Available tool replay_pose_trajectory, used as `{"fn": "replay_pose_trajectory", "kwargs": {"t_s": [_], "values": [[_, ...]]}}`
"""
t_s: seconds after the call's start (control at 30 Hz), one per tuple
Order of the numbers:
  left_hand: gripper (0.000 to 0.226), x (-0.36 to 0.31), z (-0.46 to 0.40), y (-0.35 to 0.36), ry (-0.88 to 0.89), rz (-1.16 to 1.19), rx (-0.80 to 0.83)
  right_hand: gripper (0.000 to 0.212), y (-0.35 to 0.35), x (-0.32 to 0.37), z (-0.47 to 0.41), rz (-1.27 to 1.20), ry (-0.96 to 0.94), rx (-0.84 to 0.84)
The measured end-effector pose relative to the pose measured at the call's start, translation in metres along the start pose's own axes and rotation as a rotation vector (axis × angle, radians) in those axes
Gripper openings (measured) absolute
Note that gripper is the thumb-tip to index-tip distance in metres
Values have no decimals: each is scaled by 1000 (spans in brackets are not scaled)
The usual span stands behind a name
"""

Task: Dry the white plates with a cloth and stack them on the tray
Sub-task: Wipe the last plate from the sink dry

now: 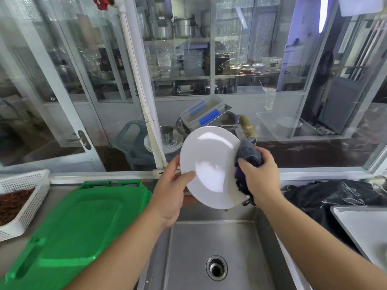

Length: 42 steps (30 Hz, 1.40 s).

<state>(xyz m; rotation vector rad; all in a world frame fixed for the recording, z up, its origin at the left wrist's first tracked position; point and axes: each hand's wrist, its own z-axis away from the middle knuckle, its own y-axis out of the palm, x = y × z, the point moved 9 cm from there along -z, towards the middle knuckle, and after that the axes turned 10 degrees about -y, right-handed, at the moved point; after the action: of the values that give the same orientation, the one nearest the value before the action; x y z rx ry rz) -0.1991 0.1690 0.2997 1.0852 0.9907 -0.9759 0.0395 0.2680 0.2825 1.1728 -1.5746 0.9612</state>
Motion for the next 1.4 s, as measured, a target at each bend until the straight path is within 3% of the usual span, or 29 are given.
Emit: {"fn": "replay_pose_trajectory", "kwargs": {"t_s": [0.27, 0.53, 0.77, 0.93, 1.1, 1.23, 1.4], "values": [[50, 7, 1, -10, -60, 84, -22, 45, 6, 43, -10, 284, -250, 160], [54, 11, -3, -4, -15, 148, -37, 41, 25, 53, 29, 779, -495, 217], [51, 20, 1, 8, -38, 141, -14, 42, 64, 78, 84, 599, -691, 493], [47, 29, 10, 12, -84, 177, 33, 28, 83, 113, 54, 669, -872, 504], [40, 17, 19, 10, -19, 238, 12, 35, 73, 126, 8, 778, -842, 344], [50, -3, 17, -8, 71, 269, -68, 37, 48, 104, -15, 822, -651, 229], [60, -13, 12, -16, 130, 194, -108, 35, 42, 67, 19, 816, -533, 283]]}}
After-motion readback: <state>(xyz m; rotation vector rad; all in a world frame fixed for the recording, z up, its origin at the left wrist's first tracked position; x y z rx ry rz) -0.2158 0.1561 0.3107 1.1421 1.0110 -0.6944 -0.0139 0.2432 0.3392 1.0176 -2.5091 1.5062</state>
